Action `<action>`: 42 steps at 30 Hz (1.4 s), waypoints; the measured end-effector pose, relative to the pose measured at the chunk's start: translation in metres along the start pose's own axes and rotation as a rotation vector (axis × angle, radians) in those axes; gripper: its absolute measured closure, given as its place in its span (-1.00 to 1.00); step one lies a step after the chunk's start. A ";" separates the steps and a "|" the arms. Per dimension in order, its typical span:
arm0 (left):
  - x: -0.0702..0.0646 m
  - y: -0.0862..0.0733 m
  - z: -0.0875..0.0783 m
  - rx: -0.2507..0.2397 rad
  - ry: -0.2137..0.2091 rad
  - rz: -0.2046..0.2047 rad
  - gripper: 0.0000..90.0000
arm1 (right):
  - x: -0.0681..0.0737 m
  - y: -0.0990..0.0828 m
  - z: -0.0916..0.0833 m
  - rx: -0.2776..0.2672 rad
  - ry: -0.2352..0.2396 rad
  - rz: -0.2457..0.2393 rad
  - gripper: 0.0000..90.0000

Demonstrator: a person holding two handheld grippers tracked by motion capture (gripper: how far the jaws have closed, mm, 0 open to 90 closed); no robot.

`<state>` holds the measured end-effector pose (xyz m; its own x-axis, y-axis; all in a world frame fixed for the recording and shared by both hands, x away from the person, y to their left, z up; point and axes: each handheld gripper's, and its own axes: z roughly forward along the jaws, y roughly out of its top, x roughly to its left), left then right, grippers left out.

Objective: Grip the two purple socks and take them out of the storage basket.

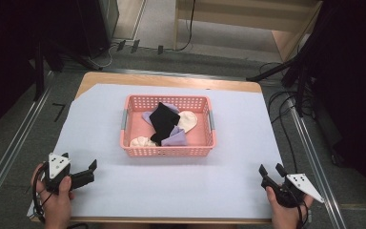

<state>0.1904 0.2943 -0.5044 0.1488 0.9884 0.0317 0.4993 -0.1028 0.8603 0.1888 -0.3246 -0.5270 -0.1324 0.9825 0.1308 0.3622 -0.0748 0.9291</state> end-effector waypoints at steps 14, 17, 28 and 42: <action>-0.003 0.000 0.001 -0.001 0.008 0.010 -0.92 | 0.027 0.031 0.001 0.004 0.088 0.005 0.14; -0.002 0.000 0.001 -0.003 0.006 0.007 -0.95 | 0.034 0.037 0.003 0.021 0.107 0.002 0.13; 0.000 0.000 0.000 -0.006 -0.002 -0.012 -0.95 | 0.076 0.067 0.029 0.075 0.193 -0.060 0.11; 0.001 0.000 0.001 -0.004 -0.004 -0.021 -0.95 | 0.122 0.089 0.057 0.116 0.254 -0.088 0.12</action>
<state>0.1913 0.2955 -0.5049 0.1415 0.9899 0.0119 0.4993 -0.0818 0.8625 0.2573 -0.2017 -0.4475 -0.3892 0.9093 0.1475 0.4404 0.0430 0.8968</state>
